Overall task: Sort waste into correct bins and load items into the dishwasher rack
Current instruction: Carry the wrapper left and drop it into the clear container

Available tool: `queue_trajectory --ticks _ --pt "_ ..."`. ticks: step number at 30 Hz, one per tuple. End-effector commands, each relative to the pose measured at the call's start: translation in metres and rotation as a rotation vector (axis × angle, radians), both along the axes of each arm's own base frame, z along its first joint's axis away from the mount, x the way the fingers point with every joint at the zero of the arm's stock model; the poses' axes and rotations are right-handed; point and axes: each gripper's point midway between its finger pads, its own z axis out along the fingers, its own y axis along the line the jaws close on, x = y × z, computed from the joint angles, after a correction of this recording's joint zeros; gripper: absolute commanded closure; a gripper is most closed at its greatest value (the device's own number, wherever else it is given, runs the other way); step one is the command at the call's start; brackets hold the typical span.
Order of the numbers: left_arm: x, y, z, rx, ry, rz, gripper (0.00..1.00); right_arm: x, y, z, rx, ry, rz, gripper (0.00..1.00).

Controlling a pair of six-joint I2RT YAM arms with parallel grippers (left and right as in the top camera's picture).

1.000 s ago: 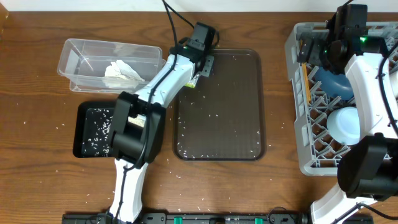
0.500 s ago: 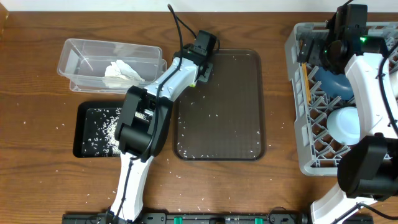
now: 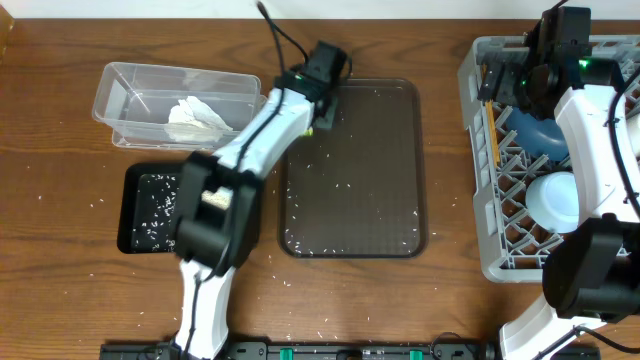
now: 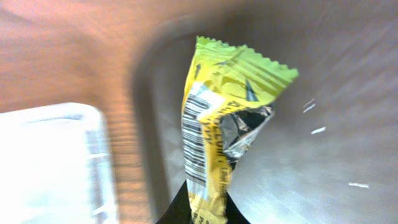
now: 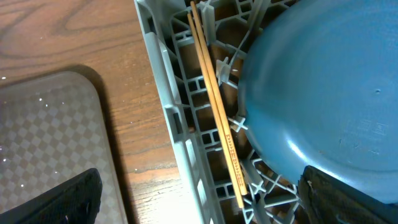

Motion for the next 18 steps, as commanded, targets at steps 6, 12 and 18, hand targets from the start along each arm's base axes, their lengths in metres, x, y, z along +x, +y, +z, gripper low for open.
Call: queue_trajectory --ticks 6,12,18 --pt "0.006 0.073 0.150 -0.219 -0.315 0.412 0.94 0.003 -0.002 0.009 -0.002 -0.024 -0.004 0.01" --pt "-0.003 0.150 0.130 -0.338 -0.272 0.831 0.93 0.003 -0.002 0.009 -0.002 -0.024 -0.004 0.01" --pt "-0.013 0.203 0.101 -0.374 -0.234 1.083 0.55 0.003 -0.002 0.009 -0.002 -0.024 -0.004 0.01"
